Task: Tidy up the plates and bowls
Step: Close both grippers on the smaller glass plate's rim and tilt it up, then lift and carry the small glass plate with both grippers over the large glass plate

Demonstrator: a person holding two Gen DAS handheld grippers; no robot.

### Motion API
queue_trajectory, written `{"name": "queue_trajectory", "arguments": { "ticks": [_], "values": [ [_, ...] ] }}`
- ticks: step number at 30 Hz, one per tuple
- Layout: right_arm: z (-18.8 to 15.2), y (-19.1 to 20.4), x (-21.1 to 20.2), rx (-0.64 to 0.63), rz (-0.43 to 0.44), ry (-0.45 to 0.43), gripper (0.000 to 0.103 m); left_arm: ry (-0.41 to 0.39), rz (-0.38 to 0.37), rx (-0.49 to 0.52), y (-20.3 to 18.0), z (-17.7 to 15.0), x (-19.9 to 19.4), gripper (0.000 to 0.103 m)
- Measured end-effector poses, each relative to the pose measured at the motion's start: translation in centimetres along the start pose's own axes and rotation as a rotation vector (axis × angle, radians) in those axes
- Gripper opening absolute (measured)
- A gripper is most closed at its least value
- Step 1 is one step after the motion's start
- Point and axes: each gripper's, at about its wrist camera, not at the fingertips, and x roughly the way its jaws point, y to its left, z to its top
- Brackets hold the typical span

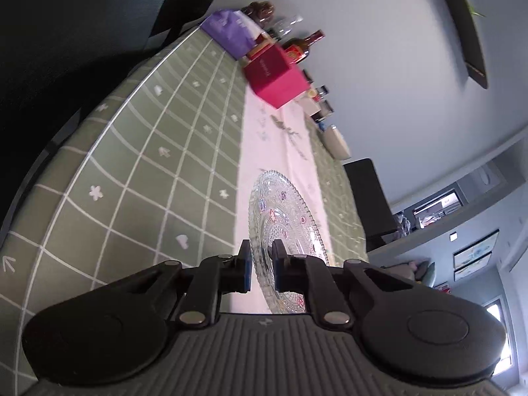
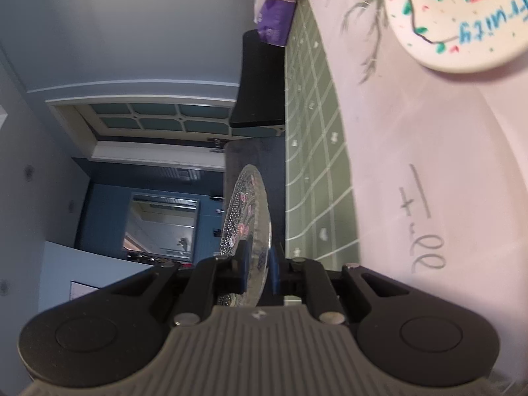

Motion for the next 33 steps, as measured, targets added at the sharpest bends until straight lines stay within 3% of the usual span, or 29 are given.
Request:
{"name": "queue_trajectory", "arguments": {
  "ticks": [5,9,13,17,22,28,33],
  "values": [
    [-1.2,3.5,-3.3,0.006,0.055,-0.025,0.012,-0.024,-0.061,0.044,-4.1,-1.1,-2.1,0.013],
    [-2.7,7.5,-7.3,-0.059,0.025,-0.06,0.012,0.002,-0.084,0.003,-7.2,-2.5,-3.2,0.013],
    [-3.8,10.0,-11.7,-0.068,0.001,-0.076,0.011,-0.001,-0.099,0.08,-11.1,-5.3,-4.5,0.013],
    [-5.7,11.3,-17.0,-0.086,-0.025,-0.127,0.011,0.052,-0.163,0.082,-13.1,-8.8,-3.9,0.014],
    [-9.4,10.4,-24.2,-0.085,-0.045,-0.198,0.011,0.146,-0.232,0.129,-14.7,-13.3,-1.9,0.014],
    [-13.9,6.0,-31.1,0.007,-0.064,-0.275,0.011,0.331,-0.222,0.248,-16.3,-18.1,1.0,0.016],
    [-15.5,3.8,-33.5,0.02,-0.115,-0.295,0.011,0.421,-0.184,0.309,-16.6,-20.8,2.3,0.019]
  ]
}}
